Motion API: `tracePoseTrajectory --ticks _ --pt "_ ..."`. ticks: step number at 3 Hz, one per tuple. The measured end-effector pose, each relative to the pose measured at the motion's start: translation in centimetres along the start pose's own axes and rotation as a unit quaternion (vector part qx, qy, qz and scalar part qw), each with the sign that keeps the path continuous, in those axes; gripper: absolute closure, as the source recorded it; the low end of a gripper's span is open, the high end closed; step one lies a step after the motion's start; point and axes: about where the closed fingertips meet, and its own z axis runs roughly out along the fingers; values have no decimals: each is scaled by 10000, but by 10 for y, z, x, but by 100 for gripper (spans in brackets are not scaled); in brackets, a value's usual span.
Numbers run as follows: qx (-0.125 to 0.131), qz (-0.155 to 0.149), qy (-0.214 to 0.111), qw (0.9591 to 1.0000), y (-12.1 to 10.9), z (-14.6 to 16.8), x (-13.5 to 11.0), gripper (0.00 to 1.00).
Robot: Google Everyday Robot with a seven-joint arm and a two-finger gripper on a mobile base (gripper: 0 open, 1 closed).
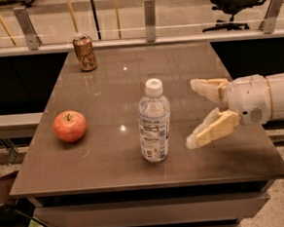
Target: Move blue plastic bottle near orange can
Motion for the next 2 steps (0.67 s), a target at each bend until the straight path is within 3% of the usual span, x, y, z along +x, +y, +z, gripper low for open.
tracePoseTrajectory --ticks 2 --pt "735 259 237 9967 19 24 -5 0"
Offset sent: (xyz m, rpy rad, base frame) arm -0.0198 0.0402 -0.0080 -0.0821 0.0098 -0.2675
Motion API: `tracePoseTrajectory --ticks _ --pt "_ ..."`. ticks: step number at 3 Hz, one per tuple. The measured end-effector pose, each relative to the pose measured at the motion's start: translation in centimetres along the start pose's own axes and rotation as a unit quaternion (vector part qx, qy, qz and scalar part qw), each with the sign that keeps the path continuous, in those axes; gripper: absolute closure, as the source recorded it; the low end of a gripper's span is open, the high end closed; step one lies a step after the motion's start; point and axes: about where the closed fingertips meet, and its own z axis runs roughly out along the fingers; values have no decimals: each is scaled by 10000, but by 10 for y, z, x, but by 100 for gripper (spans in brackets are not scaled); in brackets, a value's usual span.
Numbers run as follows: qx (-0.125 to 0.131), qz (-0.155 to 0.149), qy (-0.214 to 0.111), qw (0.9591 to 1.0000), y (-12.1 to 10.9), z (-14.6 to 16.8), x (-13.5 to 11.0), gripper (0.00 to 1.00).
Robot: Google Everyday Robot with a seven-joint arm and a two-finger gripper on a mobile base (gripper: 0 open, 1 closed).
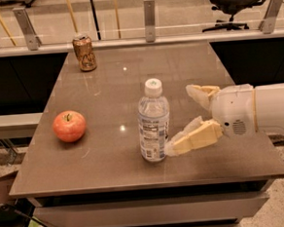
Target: Move blue plastic bottle near orange can
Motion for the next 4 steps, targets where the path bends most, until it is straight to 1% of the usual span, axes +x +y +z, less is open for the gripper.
tracePoseTrajectory --ticks 1,2,4 --pt "141 -68 5 9999 9 10 -4 0" --pt "36 -221 50 9997 15 21 -6 16" --pt "24 -268 60 9996 18 23 -10 63"
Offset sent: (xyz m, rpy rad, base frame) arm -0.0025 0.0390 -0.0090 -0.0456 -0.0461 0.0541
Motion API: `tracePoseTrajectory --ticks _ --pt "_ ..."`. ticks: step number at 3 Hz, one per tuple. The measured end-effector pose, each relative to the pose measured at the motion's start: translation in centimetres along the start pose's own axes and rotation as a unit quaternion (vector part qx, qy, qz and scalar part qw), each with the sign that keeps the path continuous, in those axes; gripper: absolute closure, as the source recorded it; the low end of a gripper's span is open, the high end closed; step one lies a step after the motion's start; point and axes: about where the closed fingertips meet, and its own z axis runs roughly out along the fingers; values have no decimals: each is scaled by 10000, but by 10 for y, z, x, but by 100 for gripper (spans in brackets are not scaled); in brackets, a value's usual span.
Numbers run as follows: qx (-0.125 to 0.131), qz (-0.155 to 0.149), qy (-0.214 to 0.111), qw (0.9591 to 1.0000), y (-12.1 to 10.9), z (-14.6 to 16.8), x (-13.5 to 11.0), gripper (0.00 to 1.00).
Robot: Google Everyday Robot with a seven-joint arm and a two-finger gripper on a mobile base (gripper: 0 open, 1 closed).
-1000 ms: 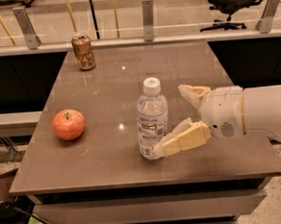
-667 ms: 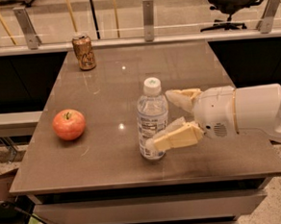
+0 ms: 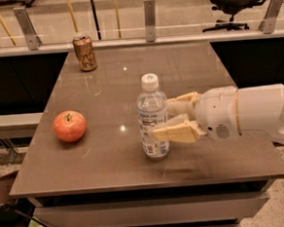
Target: Move blue plastic bottle near orange can
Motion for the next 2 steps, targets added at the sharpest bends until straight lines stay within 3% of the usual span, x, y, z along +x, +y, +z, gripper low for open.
tracePoseTrajectory --ticks 1,2 --pt "-4 -28 6 10000 2 0 -2 87" --pt "-5 -55 12 10000 3 1 -5 100"
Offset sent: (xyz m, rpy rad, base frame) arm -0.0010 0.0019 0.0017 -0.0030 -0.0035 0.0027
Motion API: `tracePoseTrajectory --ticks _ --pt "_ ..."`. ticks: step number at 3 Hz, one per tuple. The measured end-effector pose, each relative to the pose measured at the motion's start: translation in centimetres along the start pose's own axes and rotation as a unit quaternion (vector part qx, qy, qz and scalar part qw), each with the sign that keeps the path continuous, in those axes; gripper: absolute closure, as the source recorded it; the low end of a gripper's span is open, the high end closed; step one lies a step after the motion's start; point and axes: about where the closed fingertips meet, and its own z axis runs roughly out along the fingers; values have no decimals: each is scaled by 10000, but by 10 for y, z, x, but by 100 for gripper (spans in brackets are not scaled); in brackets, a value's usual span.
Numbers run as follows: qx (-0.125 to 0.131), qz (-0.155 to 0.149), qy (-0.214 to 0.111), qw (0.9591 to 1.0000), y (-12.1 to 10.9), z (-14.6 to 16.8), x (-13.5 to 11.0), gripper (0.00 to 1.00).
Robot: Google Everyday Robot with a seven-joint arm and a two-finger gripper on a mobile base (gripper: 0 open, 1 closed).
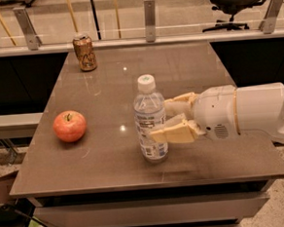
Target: Move blue plastic bottle near orange can
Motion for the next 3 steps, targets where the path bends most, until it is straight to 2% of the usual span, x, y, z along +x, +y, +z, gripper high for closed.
tracePoseTrajectory --ticks 1,2,3 --pt "0 -1 0 10000 0 0 0 100" --pt "116 0 121 9999 0 -3 -9 100" --pt "388 -86 191 9990 -11 -8 -31 100"
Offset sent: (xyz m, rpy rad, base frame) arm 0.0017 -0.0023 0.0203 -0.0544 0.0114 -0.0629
